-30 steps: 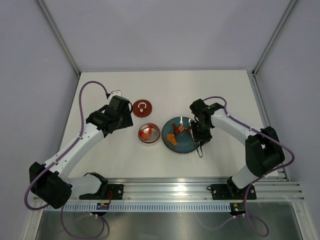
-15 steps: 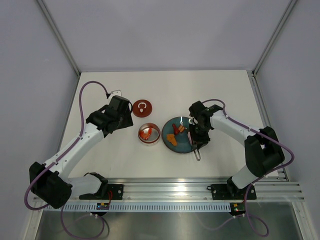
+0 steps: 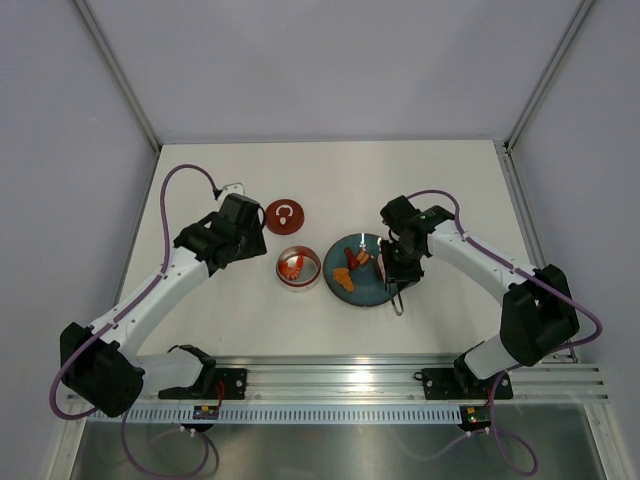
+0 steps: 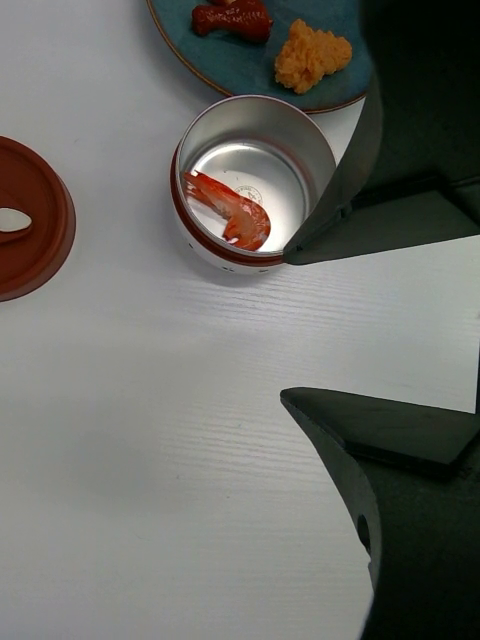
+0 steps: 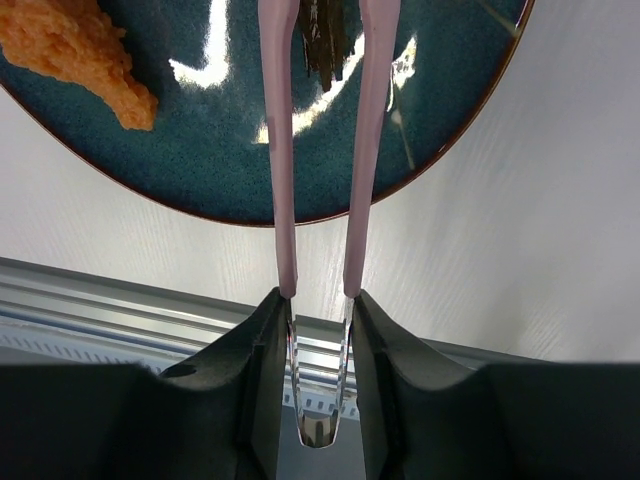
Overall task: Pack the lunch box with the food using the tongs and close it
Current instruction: Pick up the fake food from the plate.
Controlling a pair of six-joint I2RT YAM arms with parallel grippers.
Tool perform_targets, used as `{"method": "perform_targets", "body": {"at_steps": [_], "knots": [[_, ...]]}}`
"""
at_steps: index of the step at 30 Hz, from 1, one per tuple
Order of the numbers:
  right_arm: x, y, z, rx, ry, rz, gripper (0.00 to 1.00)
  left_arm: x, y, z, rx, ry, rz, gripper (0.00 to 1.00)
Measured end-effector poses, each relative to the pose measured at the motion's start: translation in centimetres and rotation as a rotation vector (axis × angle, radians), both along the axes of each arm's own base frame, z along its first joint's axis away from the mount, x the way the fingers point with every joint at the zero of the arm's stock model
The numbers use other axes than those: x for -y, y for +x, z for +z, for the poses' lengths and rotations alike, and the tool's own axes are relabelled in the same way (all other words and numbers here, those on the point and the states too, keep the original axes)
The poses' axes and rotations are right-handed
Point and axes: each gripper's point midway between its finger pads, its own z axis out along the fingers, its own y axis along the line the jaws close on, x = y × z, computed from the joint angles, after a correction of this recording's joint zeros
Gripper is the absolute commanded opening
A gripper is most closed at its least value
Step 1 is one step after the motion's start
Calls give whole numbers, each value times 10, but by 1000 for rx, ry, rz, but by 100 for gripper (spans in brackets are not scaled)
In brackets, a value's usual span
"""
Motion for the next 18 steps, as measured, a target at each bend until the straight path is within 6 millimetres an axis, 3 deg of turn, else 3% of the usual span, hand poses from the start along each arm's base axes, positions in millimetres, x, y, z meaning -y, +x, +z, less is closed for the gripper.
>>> {"method": "perform_targets", "body": {"at_steps": [18], "knots": [[-3,-16,-29,-99,-57,26,39,0,0,-2,-1,-1,-1,56]]}}
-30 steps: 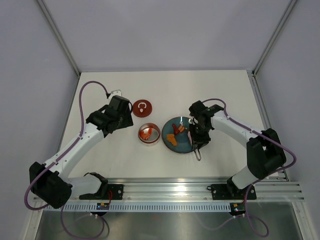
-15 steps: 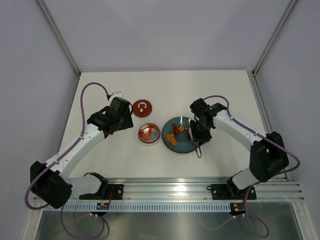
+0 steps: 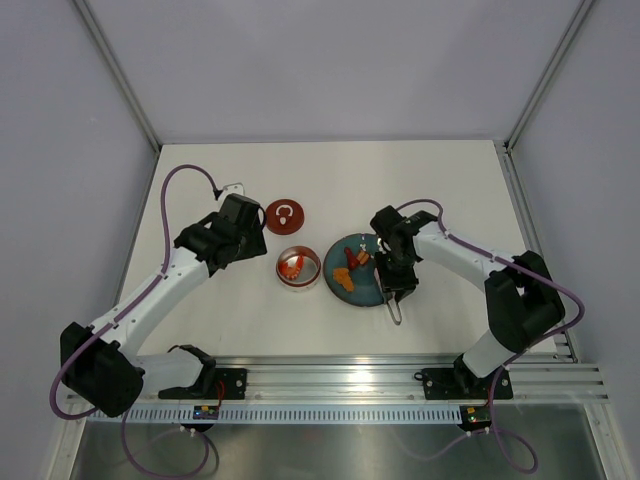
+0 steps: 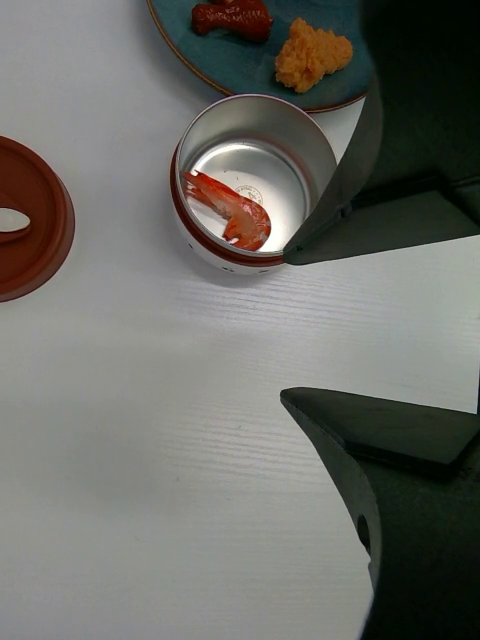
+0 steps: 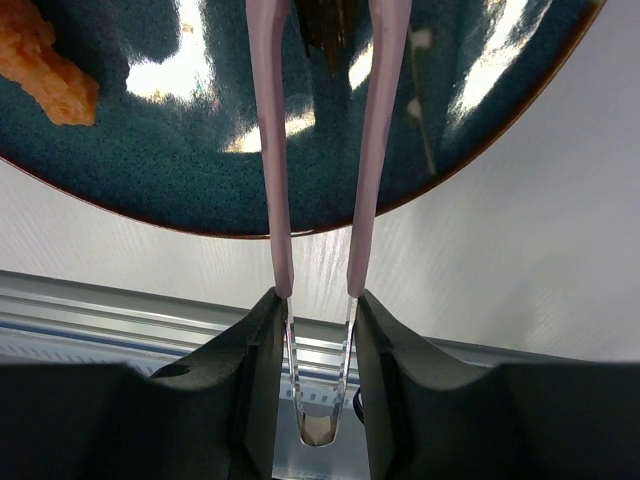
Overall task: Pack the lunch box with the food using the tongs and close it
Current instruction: Pick up the fake food from the plate.
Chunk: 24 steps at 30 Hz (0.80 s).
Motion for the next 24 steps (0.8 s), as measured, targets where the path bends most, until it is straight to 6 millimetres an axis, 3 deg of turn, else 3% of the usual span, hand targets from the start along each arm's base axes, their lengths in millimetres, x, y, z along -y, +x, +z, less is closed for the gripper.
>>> {"method": "perform_targets", "body": {"at_steps": [19,24], "knots": [[-6,-1,-10,-28,-33,31,37,-1,-1,-6,-13,7,0,56],[-6,2,-10,-19,-44,32,27,-1,-1,-6,-13,7,-1,56]]}}
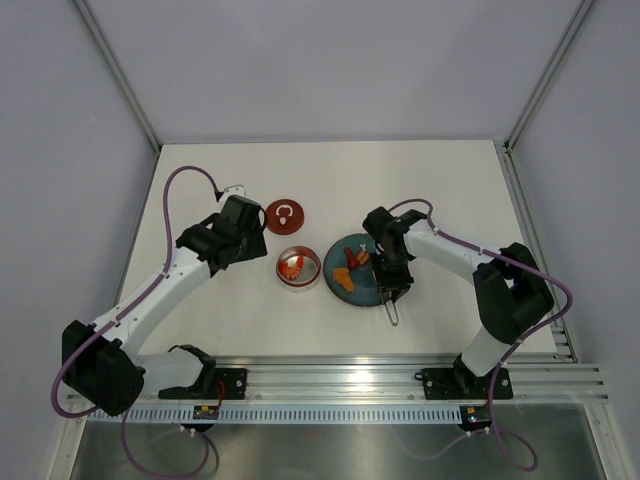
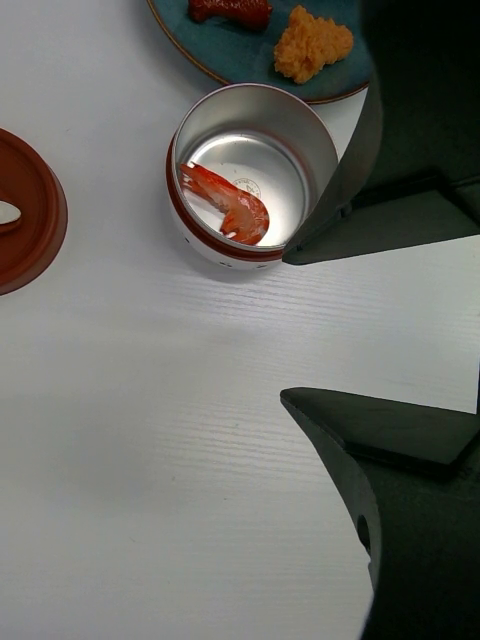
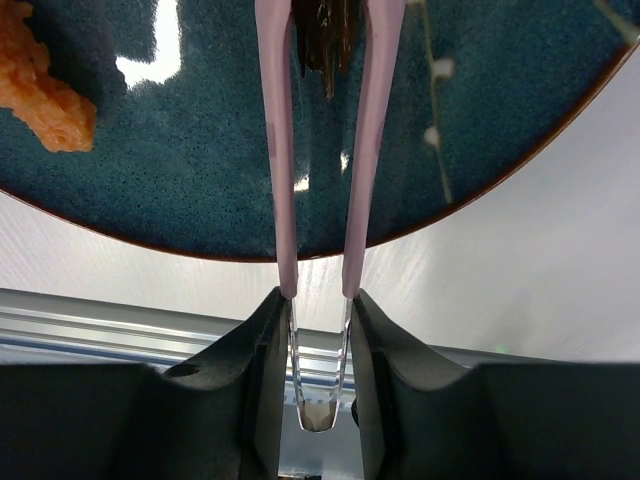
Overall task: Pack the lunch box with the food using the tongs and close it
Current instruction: Pick up the fake food from the plate.
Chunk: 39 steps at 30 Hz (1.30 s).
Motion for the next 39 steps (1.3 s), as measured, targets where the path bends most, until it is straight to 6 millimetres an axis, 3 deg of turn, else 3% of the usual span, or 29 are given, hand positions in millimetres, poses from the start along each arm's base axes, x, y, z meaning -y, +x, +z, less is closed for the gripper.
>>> {"method": "perform_targets", "body": {"at_steps": [11,27,33,39], "knots": [[0,3,10,12,-4,0,1,0,0,-2,-5,3,-1,56],[-18,17,58,133,21,30,0,0,0,-4,-11,10,-4,56],[-34,22,80,192,42,59,0,-2,1,-4,-11,10,4,56],[-64,26,107,256,104,110,0,-8,3,-5,-14,10,23,56]]}}
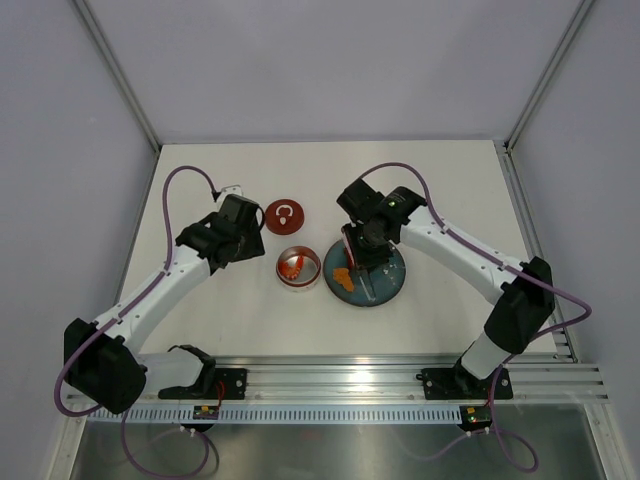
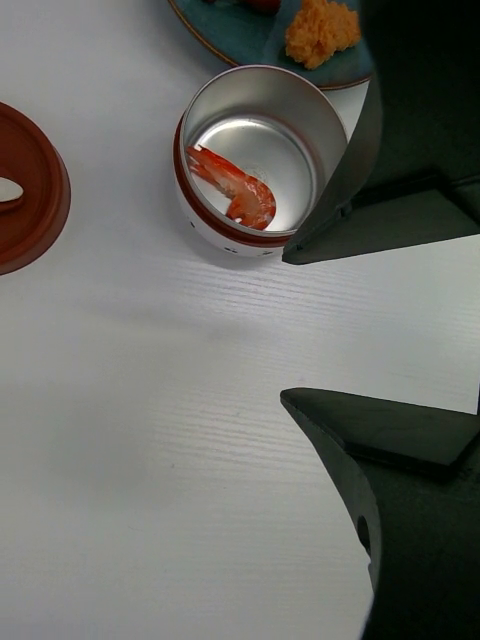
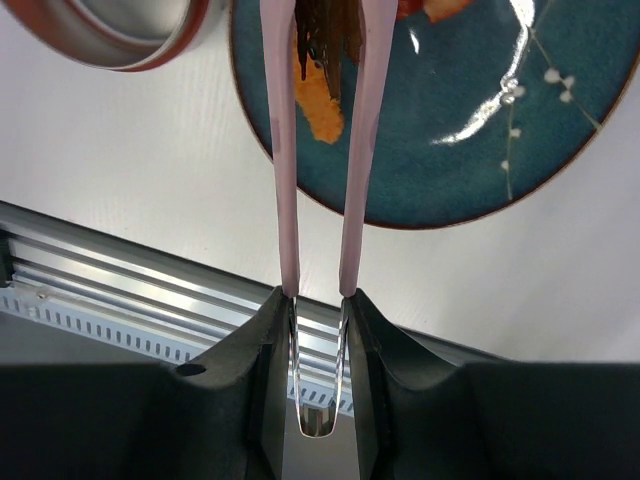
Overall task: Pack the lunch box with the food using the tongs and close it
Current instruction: Pick up the fake food from the plate, then place the fake food in the packing box.
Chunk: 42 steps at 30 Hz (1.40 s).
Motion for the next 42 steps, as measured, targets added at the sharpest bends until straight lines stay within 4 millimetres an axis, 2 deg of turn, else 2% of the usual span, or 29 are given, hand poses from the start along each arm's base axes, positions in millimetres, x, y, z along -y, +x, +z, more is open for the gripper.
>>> {"method": "perform_targets", "body": {"at_steps": [5,9,16,19,29,38,42], "knots": [[-33,-5,-2,-11,21,74,0,-3,1,1,2,-1,10,57],[-65,-15,-17,-43,18,148,0,-4,1,2,6,-3,14,56],[-100,-36,-42,-107,20,237,0,-6,-1,9,26,-13,18,57],[-106,-41,-49,-130,21,252,1,-7,-1,14,42,-21,18,56],[-115,-39,-65,-158,15,273,7,-8,-3,13,39,-19,19,57],[-118,-37,-75,-168,1,282,28,-8,-4,9,30,-15,19,57],[-118,-37,-77,-170,-2,282,32,-9,-4,9,30,-15,19,57]]}}
